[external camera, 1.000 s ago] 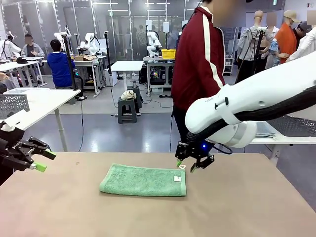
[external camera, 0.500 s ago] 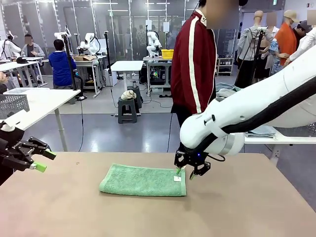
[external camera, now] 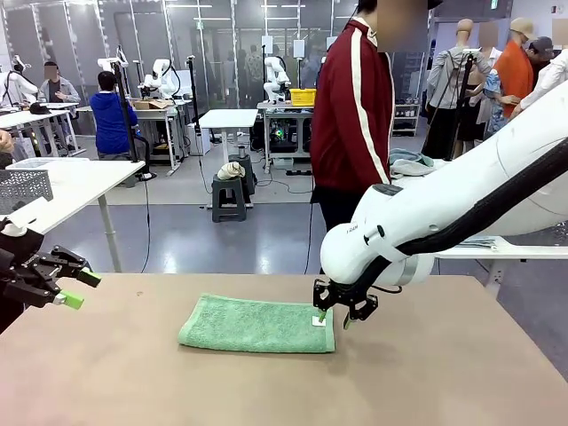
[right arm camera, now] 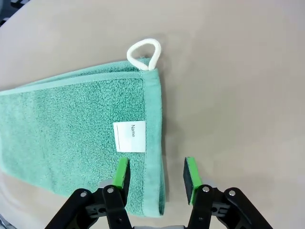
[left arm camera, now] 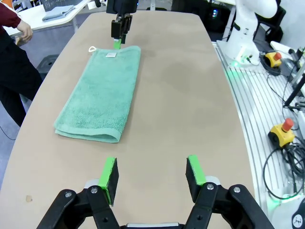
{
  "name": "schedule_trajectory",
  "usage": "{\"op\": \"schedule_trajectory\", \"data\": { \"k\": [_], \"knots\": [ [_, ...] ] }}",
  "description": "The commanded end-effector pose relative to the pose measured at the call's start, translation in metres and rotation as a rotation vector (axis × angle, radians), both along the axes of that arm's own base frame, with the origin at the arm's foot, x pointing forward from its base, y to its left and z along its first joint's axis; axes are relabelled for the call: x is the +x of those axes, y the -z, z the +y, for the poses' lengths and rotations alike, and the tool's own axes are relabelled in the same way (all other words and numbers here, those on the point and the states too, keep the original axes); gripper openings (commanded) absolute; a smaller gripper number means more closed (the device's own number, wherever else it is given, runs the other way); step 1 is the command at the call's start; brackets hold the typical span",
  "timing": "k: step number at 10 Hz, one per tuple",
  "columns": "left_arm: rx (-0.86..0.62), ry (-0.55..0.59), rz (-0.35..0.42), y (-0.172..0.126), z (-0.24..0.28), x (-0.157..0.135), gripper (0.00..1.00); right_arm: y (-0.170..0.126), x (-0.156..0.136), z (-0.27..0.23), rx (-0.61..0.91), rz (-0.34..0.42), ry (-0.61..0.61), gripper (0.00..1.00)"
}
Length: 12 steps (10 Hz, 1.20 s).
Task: Fold the towels and place them in the basket.
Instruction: When a person lays out a Towel with hook on the table, fold it in half twice.
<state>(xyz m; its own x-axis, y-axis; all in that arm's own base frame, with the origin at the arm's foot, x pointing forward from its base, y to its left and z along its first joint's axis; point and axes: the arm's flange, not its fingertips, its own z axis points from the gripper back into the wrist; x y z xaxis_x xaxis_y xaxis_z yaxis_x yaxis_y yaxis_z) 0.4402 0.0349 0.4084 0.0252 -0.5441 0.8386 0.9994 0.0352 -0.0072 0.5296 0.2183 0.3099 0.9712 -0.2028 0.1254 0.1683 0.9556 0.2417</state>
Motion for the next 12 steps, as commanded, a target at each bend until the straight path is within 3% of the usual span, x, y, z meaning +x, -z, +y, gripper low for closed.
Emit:
{"op": "schedule_trajectory", "data": {
  "k": [1, 6, 7, 8, 9, 10, 11, 12],
  "knots": [
    [-0.014, -0.004, 0.0, -0.002, -0.001, -0.003, 0.73, 0.008, 0.012, 0.019, -0.045, -0.008, 0.029, 0.58],
    [-0.014, -0.004, 0.0, -0.002, -0.001, -0.003, 0.73, 0.018, 0.017, 0.036, -0.084, 0.01, 0.007, 0.58],
    [-0.014, -0.004, 0.0, -0.002, -0.001, -0.003, 0.73, 0.018, 0.017, 0.037, -0.09, 0.015, 0.005, 0.39],
    [-0.014, -0.004, 0.0, -0.002, -0.001, -0.003, 0.73, 0.019, 0.018, 0.037, -0.087, 0.02, 0.005, 0.39],
    [-0.014, -0.004, 0.0, -0.002, -0.001, -0.003, 0.73, 0.019, 0.018, 0.037, -0.085, 0.022, 0.006, 0.2],
    [-0.014, -0.004, 0.0, -0.002, -0.001, -0.003, 0.73, 0.019, 0.017, 0.036, -0.084, 0.03, 0.001, 0.37],
    [-0.014, -0.004, 0.0, -0.002, -0.001, -0.003, 0.73, 0.019, 0.017, 0.035, -0.088, 0.029, -0.002, 0.02],
    [-0.014, -0.004, 0.0, -0.002, -0.001, -0.003, 0.73, 0.02, 0.016, 0.034, -0.088, 0.03, -0.002, 0.19]
  ]
}}
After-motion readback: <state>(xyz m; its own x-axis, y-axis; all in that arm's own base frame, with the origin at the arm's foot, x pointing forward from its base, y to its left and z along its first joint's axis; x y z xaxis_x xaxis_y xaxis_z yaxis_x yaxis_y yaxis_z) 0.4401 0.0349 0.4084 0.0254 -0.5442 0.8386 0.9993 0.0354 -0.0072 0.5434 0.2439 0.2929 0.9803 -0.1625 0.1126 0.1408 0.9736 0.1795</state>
